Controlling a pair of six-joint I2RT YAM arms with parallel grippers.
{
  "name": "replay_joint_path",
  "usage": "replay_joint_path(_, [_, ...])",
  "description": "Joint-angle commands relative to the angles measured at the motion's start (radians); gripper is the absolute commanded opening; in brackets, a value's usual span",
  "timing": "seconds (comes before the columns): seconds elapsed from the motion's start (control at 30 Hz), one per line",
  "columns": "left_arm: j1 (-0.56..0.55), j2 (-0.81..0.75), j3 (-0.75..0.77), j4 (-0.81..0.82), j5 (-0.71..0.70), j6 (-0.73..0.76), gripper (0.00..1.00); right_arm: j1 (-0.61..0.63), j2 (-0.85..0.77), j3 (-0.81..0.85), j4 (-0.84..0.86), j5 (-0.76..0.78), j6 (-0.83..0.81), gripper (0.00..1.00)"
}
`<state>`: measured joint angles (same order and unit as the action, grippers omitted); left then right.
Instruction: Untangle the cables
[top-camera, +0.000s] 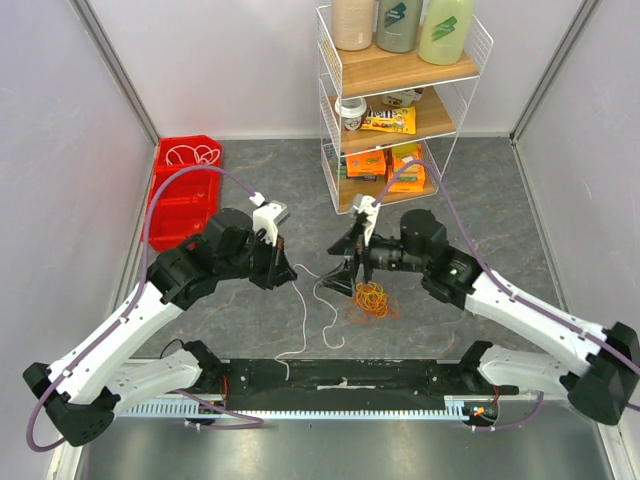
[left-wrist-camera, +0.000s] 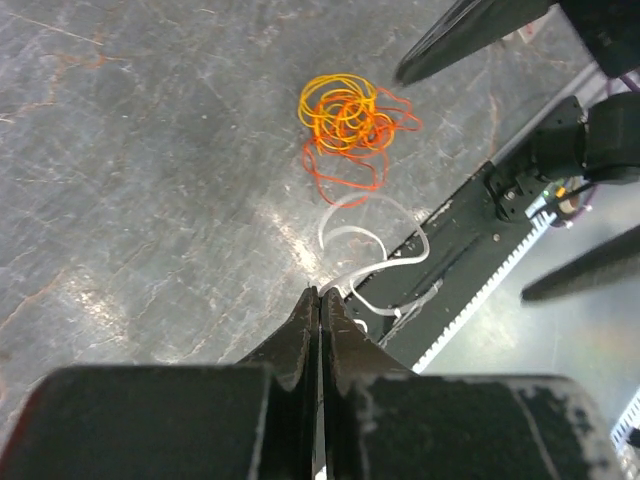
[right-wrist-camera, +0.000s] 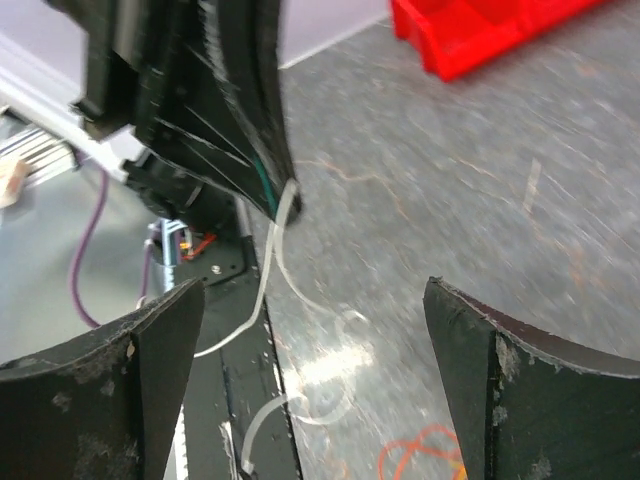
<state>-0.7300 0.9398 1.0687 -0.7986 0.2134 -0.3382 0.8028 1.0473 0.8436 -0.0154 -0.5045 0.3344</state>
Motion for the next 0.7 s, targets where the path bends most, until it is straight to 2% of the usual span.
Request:
replay_joint_path(0.0, [0.004, 0.007, 0.051, 0.024, 0.096, 0.022, 0.02, 0.074, 0.107, 0.077, 0.137, -0.14, -0.06, 0.98])
replay_joint_path(0.1, [0.004, 0.022, 0.082, 0.024, 0.052, -0.039, 0.02, 0.14, 0.143, 0.052, 0.161, -0.031, -0.08, 0.97])
replay_joint_path(0.23, [0.004, 0.036, 0.105, 0.024, -0.009, -0.16, 0.02, 0.258, 0.103, -0.049, 0.264, 0.352, -0.048, 0.95])
replay_joint_path(0.33, [0.007, 0.042, 0.106, 0.039, 0.013, -0.209, 0.02, 0.317, 0.073, -0.129, 0.359, 0.547, -0.066, 0.92])
replay_joint_path(0.53, [0.006, 0.05, 0.106, 0.064, 0.021, -0.251, 0.02, 0.363, 0.123, -0.141, 0.436, 0.58, -0.087, 0.81])
replay_joint_path(0.6, [0.006, 0.059, 0.112, 0.064, 0.017, -0.254, 0.02, 0.365, 0.134, -0.141, 0.445, 0.595, -0.084, 0.72])
replay_joint_path(0.67, [0.006, 0.059, 0.117, 0.064, 0.003, -0.257, 0.02, 0.368, 0.128, -0.147, 0.448, 0.609, -0.068, 0.58])
